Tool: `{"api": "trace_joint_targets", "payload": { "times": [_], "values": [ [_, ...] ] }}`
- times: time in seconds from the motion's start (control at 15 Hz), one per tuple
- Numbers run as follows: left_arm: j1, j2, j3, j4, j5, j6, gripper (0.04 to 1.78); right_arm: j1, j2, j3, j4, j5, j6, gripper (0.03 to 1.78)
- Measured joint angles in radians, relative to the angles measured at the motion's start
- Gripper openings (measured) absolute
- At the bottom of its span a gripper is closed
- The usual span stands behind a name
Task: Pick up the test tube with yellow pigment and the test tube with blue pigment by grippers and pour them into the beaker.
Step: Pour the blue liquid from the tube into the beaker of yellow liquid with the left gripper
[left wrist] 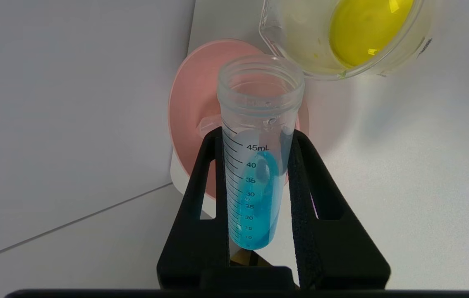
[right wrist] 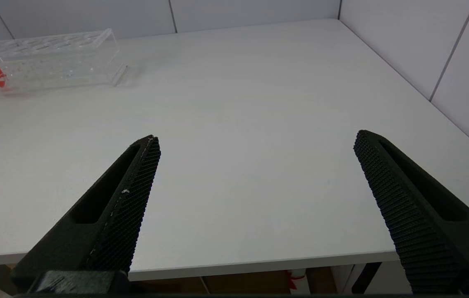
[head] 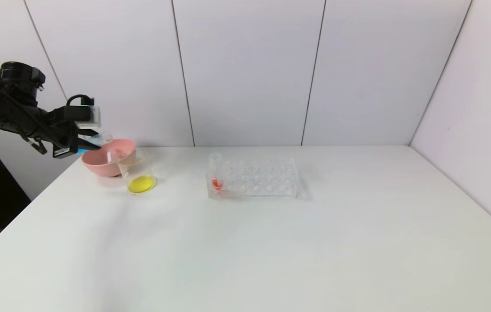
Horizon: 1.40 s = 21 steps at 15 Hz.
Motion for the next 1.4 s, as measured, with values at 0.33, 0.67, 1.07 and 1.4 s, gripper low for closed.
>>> {"api": "trace_joint_targets", "payload": {
  "times": [0.33,0.67,1.07,1.4],
  "values": [
    [-0.008,0.003,0.000,0.003,0.015,0.011,0.44,-0.001,0.000,0.000,0.000,0.000,0.000,1.71],
    [-0.019,0.005,0.000,0.002,0.025,0.013,0.44,-0.001,0.000,0.000,0.000,0.000,0.000,1.71],
    [-0.036,0.009,0.000,0.002,0.063,0.038,0.44,-0.001,0.000,0.000,0.000,0.000,0.000,1.71],
    [-0.043,0.011,-0.001,0.002,0.086,0.068,0.44,-0.001,0.000,0.000,0.000,0.000,0.000,1.71]
  ]
}}
